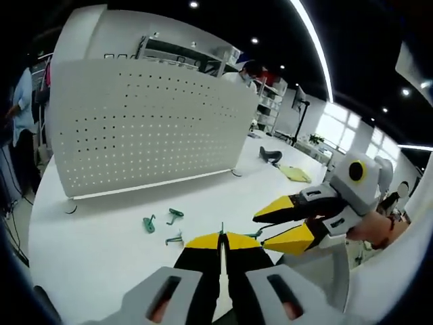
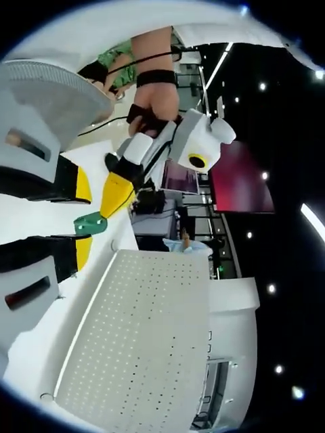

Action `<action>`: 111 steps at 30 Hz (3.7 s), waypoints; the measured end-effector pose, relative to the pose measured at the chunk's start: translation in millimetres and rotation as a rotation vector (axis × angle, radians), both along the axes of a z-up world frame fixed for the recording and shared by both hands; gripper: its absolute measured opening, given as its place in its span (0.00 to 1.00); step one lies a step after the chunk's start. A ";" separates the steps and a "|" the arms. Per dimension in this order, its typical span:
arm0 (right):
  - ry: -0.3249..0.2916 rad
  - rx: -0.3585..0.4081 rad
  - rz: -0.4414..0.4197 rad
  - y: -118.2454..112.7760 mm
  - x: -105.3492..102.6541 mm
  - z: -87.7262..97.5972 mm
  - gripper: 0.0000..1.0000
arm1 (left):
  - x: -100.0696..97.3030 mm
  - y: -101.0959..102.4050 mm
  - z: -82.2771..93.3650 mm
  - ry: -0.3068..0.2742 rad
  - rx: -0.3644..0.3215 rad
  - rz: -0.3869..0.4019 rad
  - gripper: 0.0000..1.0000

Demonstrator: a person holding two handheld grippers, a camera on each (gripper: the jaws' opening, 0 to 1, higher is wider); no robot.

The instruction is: Insert the hook assembly into the mounting plate slot until the hook locks in place.

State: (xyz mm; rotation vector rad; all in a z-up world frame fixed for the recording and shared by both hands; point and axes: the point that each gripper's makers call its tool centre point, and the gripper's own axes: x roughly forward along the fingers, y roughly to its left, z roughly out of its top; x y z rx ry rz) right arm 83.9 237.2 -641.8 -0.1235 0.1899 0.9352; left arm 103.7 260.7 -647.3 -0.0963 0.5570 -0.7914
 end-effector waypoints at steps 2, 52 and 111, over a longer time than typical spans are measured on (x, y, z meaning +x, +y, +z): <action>0.007 -0.037 0.005 0.4 0.8 -5.7 0.13 | -1.4 -2.6 0.8 0.001 0.005 -0.002 0.01; 0.072 -0.095 -0.066 12.7 20.9 -14.3 0.01 | -2.0 28.6 18.0 -0.167 -0.061 0.146 0.13; 0.041 -0.030 -0.420 4.0 137.3 39.5 0.01 | -11.8 94.0 24.6 -0.371 -0.087 0.087 0.45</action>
